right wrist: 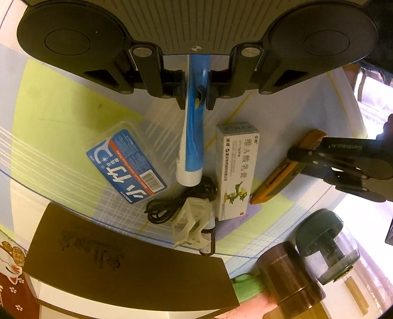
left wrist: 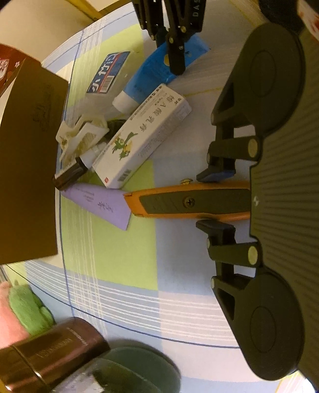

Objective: Organize rigid objects
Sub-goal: 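Grasp the orange utility knife with left tool while right grasps the blue tube, then carry the orange knife with left tool while right carries the blue tube to the box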

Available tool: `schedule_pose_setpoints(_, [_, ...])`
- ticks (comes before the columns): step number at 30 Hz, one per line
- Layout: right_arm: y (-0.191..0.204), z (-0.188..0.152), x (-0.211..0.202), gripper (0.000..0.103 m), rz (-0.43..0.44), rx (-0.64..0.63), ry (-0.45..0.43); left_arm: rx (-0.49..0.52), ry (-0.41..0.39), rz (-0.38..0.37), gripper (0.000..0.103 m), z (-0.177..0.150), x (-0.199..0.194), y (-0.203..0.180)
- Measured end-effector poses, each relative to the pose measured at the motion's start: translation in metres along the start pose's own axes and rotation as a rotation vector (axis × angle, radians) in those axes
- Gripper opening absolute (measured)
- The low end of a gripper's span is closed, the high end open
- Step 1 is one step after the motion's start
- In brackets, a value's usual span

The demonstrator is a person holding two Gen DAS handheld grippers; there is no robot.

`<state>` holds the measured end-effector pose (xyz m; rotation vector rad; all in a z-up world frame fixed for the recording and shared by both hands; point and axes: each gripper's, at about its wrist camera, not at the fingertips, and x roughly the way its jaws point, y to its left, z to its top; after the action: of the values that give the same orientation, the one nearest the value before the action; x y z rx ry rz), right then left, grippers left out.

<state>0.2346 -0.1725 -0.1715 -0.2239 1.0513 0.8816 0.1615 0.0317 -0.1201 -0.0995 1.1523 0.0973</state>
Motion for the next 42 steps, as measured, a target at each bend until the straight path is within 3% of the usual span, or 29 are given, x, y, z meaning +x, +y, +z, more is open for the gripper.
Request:
schedule_pose_setpoints(7, [0.007, 0.013, 0.010, 0.027, -0.037, -0.019, -0.033, -0.019, -0.019, 0.000, 0.040, 0.004, 0.004, -0.008])
schedule_pose_setpoints(13, [0.011, 0.018, 0.017, 0.028, -0.071, -0.034, -0.057, 0.015, -0.045, 0.043, 0.032, 0.006, 0.009, -0.012])
schedule_pose_setpoints(18, [0.011, 0.021, 0.020, 0.028, -0.088, -0.022, -0.074, 0.024, -0.046, 0.050, 0.031, 0.008, 0.011, -0.013])
schedule_pose_setpoints(32, [0.013, 0.021, 0.021, 0.024, -0.108, -0.016, -0.080, 0.001, -0.046, 0.033, 0.031, 0.010, 0.011, -0.010])
schedule_pose_setpoints(34, [0.013, 0.021, 0.020, 0.013, -0.108, -0.015, -0.077, -0.005, -0.047, 0.030, 0.031, 0.010, 0.011, -0.009])
schedule_pose_setpoints(42, [0.012, 0.019, 0.017, 0.013, -0.095, 0.004, -0.070, -0.015, -0.057, 0.024, 0.031, 0.009, 0.007, -0.005])
